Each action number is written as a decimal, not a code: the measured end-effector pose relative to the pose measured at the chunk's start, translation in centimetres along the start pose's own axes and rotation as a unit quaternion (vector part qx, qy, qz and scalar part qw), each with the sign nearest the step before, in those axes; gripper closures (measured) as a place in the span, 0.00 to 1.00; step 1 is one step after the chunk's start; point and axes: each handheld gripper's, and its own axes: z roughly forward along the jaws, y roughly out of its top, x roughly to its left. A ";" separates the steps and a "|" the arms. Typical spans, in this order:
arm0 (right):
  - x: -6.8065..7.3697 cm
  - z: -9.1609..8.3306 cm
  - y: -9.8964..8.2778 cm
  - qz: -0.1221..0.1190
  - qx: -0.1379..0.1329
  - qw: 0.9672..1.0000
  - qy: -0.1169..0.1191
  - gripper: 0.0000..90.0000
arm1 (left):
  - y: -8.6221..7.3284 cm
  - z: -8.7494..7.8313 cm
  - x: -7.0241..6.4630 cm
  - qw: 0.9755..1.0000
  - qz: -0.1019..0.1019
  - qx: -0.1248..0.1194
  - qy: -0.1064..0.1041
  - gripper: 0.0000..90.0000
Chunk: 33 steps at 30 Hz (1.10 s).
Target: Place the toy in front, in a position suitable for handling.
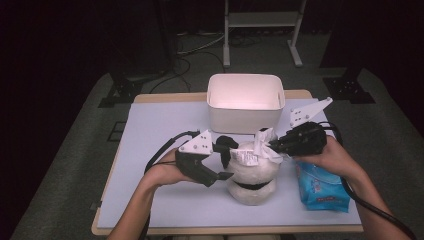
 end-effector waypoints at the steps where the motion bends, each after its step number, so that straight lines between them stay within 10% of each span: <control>1: 0.0 -0.1 -0.1 -0.002 0.001 1.000 -0.002 0.93 | 0.0 0.0 0.0 1.000 0.000 0.000 0.000 0.29; 15: 0.0 -0.6 -0.9 0.007 0.000 1.000 -0.002 0.93 | -3.3 4.2 0.7 0.998 -0.062 0.007 -0.033 0.25; 19: 0.2 -0.6 -0.8 0.004 -0.003 1.000 -0.002 0.93 | -3.6 4.8 1.0 0.996 -0.080 -0.025 -0.040 0.29; 33: 0.1 0.2 -0.7 0.008 -0.031 0.999 0.016 0.93 | -2.3 1.5 1.2 0.998 -0.051 -0.022 -0.007 0.38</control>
